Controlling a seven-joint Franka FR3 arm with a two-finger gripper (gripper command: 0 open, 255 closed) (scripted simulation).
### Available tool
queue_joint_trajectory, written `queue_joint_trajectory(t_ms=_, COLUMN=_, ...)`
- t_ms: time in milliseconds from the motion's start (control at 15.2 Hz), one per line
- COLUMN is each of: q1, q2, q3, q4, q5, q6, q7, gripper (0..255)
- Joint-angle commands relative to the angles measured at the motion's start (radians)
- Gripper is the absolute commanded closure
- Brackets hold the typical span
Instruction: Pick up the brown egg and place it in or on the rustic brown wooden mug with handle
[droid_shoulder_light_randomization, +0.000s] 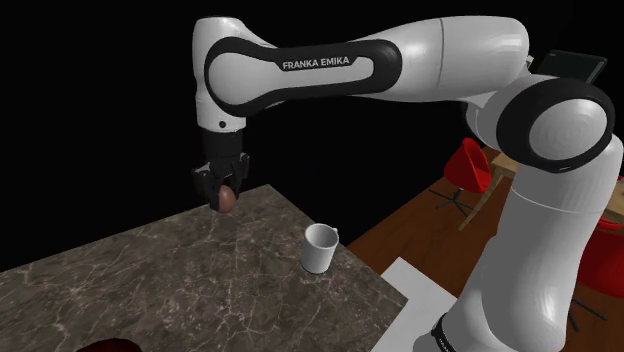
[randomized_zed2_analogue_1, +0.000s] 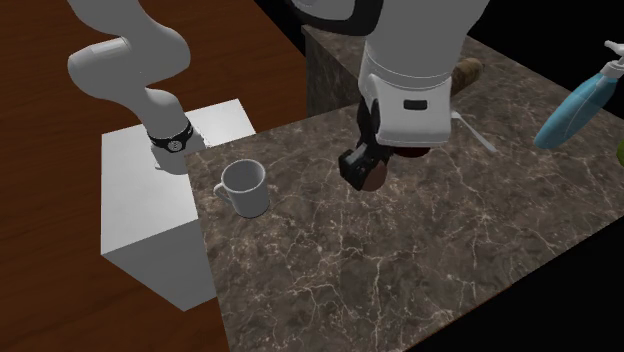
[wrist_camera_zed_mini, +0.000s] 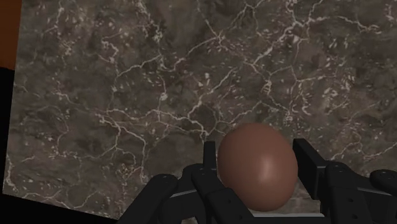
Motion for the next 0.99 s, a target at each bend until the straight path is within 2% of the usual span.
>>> queue_joint_trajectory(t_ms=0, q1=0.001, q2=-0.002, q3=0.001, q4=0.025, q5=0.001, q6=-0.027, q7=0.002, gripper=255)
queue_joint_trajectory(t_ms=396, q1=0.003, q2=-0.003, q3=0.002, q4=0.095, q5=0.001, q6=-0.098, q7=0.006, gripper=255)
queue_joint_trajectory(t_ms=924, q1=0.116, q2=0.014, q3=0.068, q4=0.113, q5=-0.008, q6=-0.089, q7=0.184, gripper=255)
